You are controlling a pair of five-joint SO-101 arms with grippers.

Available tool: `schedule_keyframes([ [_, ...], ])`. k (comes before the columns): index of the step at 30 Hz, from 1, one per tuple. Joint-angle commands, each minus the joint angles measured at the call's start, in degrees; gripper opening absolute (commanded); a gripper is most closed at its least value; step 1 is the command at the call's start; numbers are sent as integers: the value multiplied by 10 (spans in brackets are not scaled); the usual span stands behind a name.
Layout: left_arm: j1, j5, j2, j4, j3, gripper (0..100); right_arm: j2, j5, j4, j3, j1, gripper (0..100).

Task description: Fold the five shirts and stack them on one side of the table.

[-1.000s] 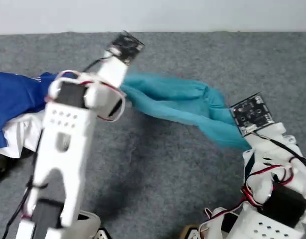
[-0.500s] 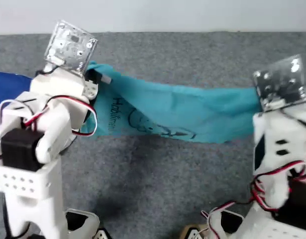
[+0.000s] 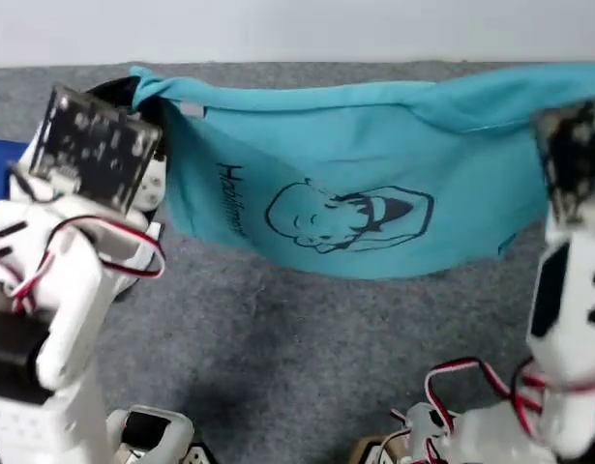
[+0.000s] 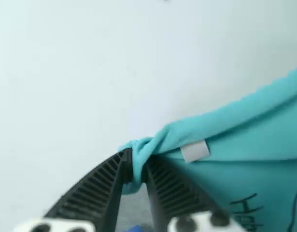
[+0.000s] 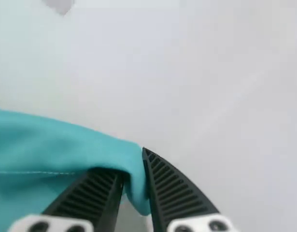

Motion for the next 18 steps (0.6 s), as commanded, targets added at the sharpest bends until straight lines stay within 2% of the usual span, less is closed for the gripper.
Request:
schedule_keyframes([
  [1,-4,-12,-25,1,-25,14,4,28,-2,-41,-5,9],
  [8,-5,-39,-43,4,-26,14,9,38,12,-23,11,9],
  [13,-6,-53,-40,-56,-26,14,9,40,10,-6,20,9],
  [18,-6,-54,-39,-62,-22,14,7,40,23,-6,20,9],
])
